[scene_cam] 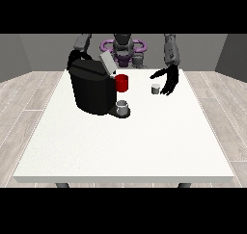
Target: Insert the coffee pod into the coffee machine and close the lid
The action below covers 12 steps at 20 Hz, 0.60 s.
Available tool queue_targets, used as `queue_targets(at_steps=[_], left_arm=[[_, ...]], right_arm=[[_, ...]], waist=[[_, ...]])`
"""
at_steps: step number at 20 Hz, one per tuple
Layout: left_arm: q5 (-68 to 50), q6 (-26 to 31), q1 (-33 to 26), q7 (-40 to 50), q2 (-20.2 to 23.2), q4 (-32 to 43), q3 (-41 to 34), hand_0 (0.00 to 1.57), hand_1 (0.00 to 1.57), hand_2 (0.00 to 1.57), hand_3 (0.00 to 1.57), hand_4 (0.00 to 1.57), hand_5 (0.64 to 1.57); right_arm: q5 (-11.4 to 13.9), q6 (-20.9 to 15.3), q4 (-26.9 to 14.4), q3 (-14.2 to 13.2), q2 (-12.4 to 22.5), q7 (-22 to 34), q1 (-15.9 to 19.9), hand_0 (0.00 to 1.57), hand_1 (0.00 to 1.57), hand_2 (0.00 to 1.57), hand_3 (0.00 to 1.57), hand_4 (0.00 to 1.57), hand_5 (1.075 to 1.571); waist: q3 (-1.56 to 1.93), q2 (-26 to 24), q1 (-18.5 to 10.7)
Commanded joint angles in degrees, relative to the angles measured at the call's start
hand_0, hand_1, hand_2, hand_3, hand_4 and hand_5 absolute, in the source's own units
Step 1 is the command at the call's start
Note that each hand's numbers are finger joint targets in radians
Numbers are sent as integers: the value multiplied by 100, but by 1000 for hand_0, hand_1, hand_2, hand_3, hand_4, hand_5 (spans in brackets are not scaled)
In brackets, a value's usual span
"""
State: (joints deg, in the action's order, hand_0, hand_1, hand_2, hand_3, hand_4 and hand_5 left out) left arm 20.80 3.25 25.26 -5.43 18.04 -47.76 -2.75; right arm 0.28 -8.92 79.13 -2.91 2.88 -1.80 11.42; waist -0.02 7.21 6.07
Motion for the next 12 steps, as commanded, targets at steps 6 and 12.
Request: queue_targets(at_steps=[6, 12], left_arm=[[749, -284, 289, -136, 201, 582, 236, 547, 547, 697, 454, 0, 1571], [946, -918, 394, -836, 175, 820, 71, 719, 719, 864, 649, 229, 1571]], right_arm=[[-63, 174, 29, -18, 163, 119, 16, 0, 0, 0, 0, 520, 1571], [-126, 139, -278, -112, 53, -382, 24, 0, 0, 0, 0, 513, 1571]], waist=[[1, -15, 167], [0, 277, 62]])
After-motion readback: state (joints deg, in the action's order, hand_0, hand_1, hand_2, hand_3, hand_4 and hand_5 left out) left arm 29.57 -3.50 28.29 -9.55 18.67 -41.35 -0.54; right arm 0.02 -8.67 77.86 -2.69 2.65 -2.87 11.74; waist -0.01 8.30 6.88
